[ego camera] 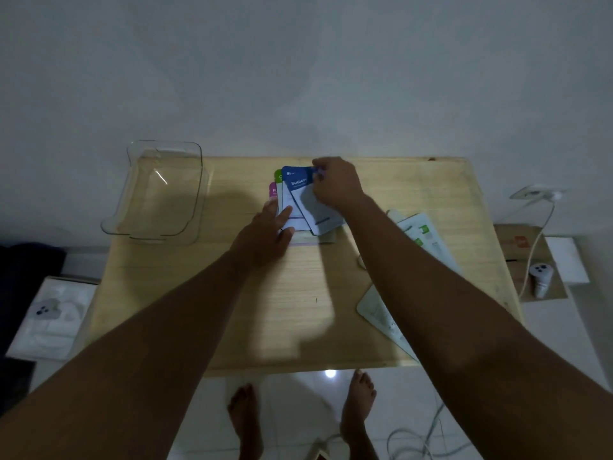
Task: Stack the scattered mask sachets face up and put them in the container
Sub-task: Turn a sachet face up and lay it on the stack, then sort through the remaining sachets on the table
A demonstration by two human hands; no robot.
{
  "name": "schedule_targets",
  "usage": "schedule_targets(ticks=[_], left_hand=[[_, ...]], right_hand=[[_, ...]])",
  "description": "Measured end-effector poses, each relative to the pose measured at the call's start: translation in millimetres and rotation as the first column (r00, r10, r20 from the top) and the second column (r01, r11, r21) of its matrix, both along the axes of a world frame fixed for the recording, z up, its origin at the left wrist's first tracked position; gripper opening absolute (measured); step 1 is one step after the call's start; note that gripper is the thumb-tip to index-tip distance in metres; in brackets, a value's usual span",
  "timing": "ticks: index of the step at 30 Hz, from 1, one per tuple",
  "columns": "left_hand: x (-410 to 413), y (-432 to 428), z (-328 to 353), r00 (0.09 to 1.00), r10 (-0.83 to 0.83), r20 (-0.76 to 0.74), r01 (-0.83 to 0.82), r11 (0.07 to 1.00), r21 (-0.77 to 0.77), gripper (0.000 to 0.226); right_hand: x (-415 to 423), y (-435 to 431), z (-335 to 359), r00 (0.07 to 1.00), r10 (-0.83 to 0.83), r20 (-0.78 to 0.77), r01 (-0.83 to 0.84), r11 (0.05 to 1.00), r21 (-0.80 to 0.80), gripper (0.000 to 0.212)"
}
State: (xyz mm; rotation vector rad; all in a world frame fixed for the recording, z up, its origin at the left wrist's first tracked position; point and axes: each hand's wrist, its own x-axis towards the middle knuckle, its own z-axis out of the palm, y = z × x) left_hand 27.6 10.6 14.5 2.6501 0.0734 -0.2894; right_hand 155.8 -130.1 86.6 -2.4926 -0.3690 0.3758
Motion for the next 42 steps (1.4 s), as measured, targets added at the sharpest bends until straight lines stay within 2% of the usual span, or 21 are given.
schedule_targets(ticks=[3,5,8,12,14,16,18,21,23,24,26,28,31,34,36,39,42], left_hand=[[1,-3,2,0.999,0.035,0.015,-0.034,0.998,-0.054,0.066],[1,-7,6,0.998,0.047,0.048,-0.043,0.996,-0.084,0.073],[-1,-11,8,0.997,0.041,0.059,-0.037,0.996,-0.08,0.071],[-2,-14,10,0.996,0.069,0.056,-0.065,0.995,-0.078,0.062],[-3,-15,9,0.995,0.072,0.071,-0.07,0.997,-0.026,0.057],[-4,-15,9,0.994,0.084,0.075,-0.083,0.996,-0.017,0.056],[-3,-15,8,0.994,0.087,0.064,-0.085,0.996,-0.023,0.057],[-2,-17,11,0.994,0.091,0.052,-0.091,0.996,-0.009,0.063],[-1,-19,14,0.994,0.098,0.041,-0.099,0.995,0.008,0.062],[-1,-20,16,0.994,0.101,0.039,-0.101,0.995,0.015,0.061],[0,-21,17,0.994,0.102,0.032,-0.103,0.994,0.024,0.06],[0,-21,17,0.995,0.097,0.018,-0.098,0.995,0.035,0.063],[-2,-22,15,0.995,0.096,0.016,-0.097,0.995,0.034,0.065],[-3,-24,14,0.995,0.101,0.026,-0.102,0.994,0.03,0.061],[-2,-24,15,0.994,0.107,0.027,-0.108,0.994,0.029,0.06],[0,-22,16,0.995,0.1,0.009,-0.1,0.995,0.018,0.06],[0,-22,16,0.996,0.095,0.001,-0.095,0.995,0.028,0.061]], right_hand=[[-18,-15,-30,0.975,0.221,0.031,-0.204,0.94,-0.274,0.033],[-31,-20,-45,0.968,0.249,0.038,-0.227,0.927,-0.3,0.038],[-42,-21,-51,0.98,0.174,0.096,-0.142,0.951,-0.276,0.046],[-46,-15,-48,0.987,0.103,0.122,-0.073,0.971,-0.23,0.044],[-48,-14,-48,0.989,0.104,0.101,-0.089,0.986,-0.143,0.04],[-47,-23,-46,0.984,0.09,0.155,-0.093,0.996,0.012,0.039],[-46,-38,-39,0.986,0.03,0.161,-0.044,0.995,0.085,0.049],[-47,-71,-31,0.978,-0.153,0.145,0.168,0.981,-0.097,0.063],[-46,-96,-32,0.936,-0.306,0.174,0.34,0.913,-0.224,0.062],[-45,-107,-34,0.925,-0.357,0.133,0.381,0.877,-0.293,0.06],[-46,-120,-36,0.921,-0.39,0.004,0.36,0.848,-0.389,0.054],[-49,-126,-39,0.932,-0.36,-0.036,0.309,0.843,-0.44,0.052],[-50,-128,-38,0.949,-0.316,0.013,0.295,0.872,-0.391,0.05],[-43,-143,-33,0.951,-0.305,0.056,0.31,0.936,-0.164,0.05],[-36,-162,-33,0.952,-0.306,0.018,0.306,0.948,-0.087,0.058],[-37,-189,-34,0.951,-0.291,-0.107,0.269,0.946,-0.181,0.071],[-47,-197,-30,0.959,-0.251,-0.13,0.217,0.949,-0.229,0.081]])
